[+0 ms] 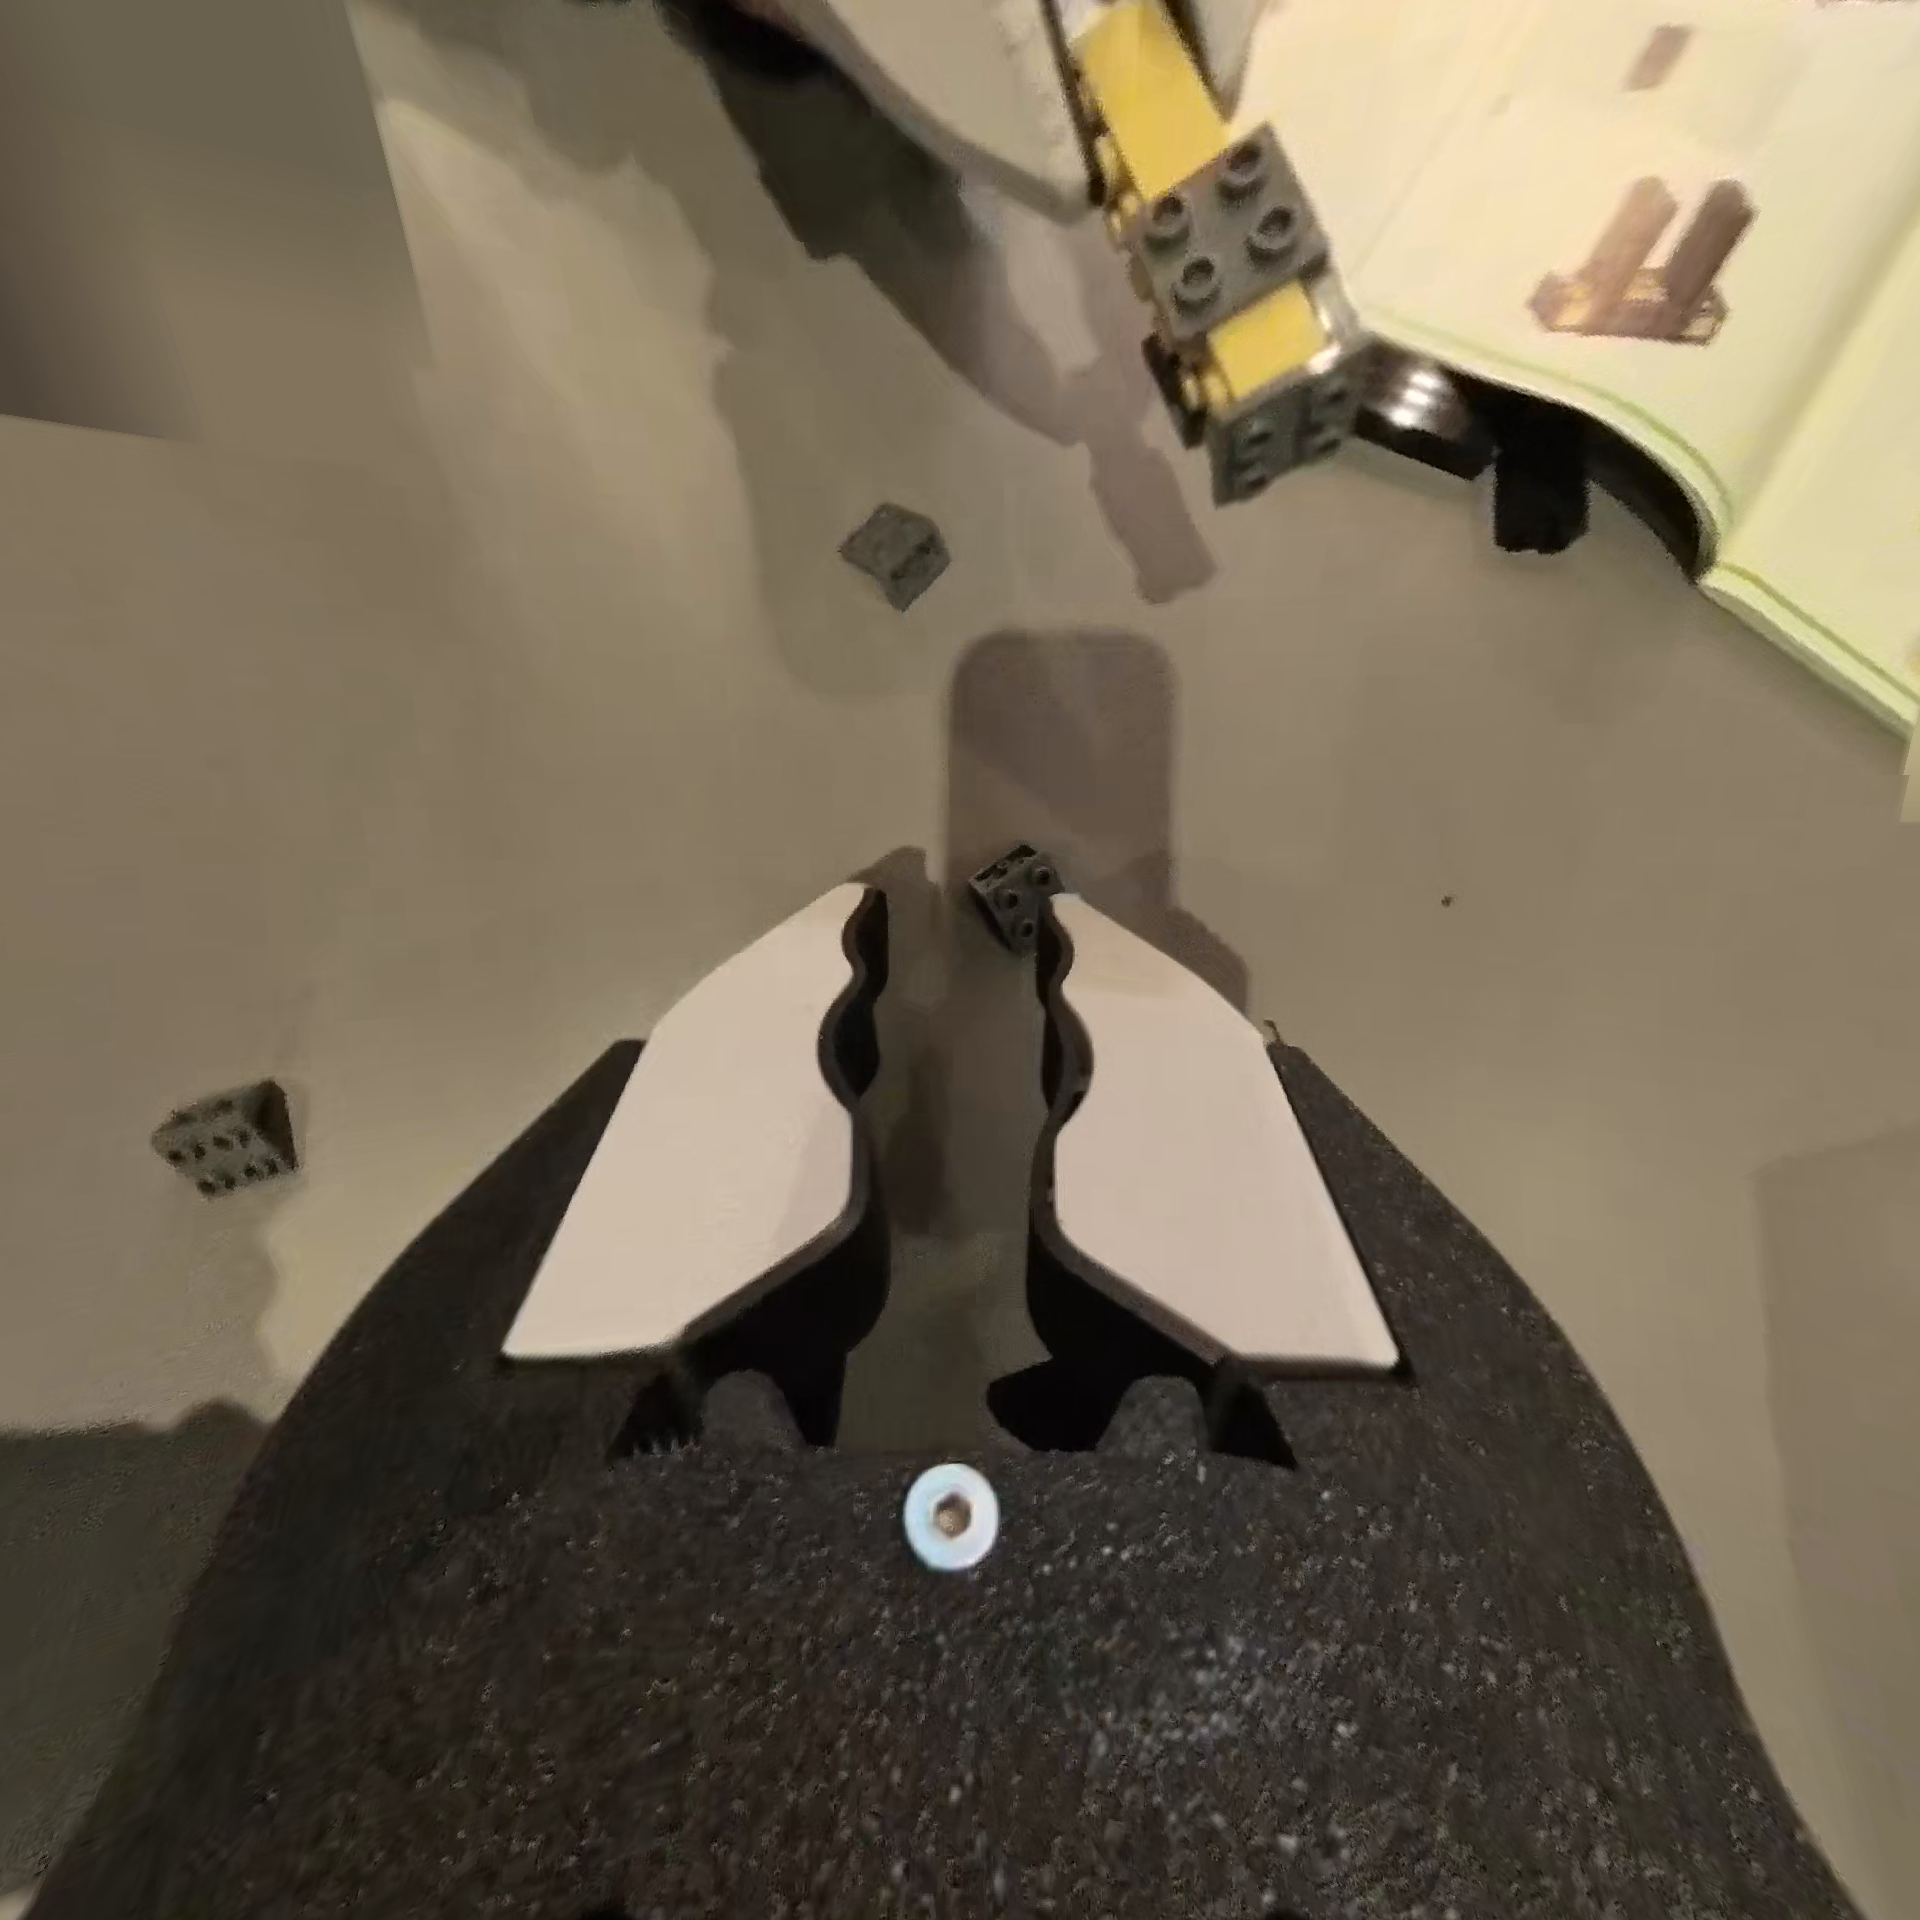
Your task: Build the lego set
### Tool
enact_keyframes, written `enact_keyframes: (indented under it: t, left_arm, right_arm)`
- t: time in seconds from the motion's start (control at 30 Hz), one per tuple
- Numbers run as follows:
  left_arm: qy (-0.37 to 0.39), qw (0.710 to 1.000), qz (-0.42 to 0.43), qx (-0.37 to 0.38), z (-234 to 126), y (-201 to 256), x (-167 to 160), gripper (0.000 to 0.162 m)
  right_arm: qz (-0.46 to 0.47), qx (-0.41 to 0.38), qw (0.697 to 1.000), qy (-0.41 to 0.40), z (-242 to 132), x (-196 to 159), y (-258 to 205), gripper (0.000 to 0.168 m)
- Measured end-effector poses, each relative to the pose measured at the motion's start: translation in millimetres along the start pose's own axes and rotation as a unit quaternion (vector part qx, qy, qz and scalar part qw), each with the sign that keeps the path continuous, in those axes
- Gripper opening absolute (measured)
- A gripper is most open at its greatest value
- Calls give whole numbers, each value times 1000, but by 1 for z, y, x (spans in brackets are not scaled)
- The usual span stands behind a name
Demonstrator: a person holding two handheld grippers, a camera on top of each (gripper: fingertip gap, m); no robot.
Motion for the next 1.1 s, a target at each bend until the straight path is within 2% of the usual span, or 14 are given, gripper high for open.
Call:
enact_keyframes:
  t: [0.03,0.17,0.33,0.47,0.67,0.97,1.1]
  left_arm:
    - [0,1000,0,0,0,0,0,11]
    - [3,1000,-3,0,0,-1,0,11]
    - [5,1000,-4,0,-1,-1,0,11]
    - [5,1000,-4,1,-1,-1,0,11]
    - [3,1000,-5,11,0,-2,0,11]
    - [-17,1000,6,21,2,-1,-2,11]
    - [-18,1000,7,21,2,-1,-2,11]
  right_arm:
    - [-14,11,1000,-15,2,2,3,27]
    - [-46,46,997,-44,16,4,10,27]
    - [-75,46,995,-54,24,5,14,27]
    - [-50,71,994,-67,26,3,15,23]
    - [20,56,997,-44,24,4,8,16]
    - [52,18,998,-22,21,-2,-6,22]
    - [50,9,998,-23,20,-3,-9,16]
Point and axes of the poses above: each gripper's, where its closed fingertips meet, z out along the fingers, x out of its top, y = z × x across the jaws, the point moved 9 cm from there along -z, back along the fingers, and after that the axes turned 14 degrees about -z, right-handed, at the moved point
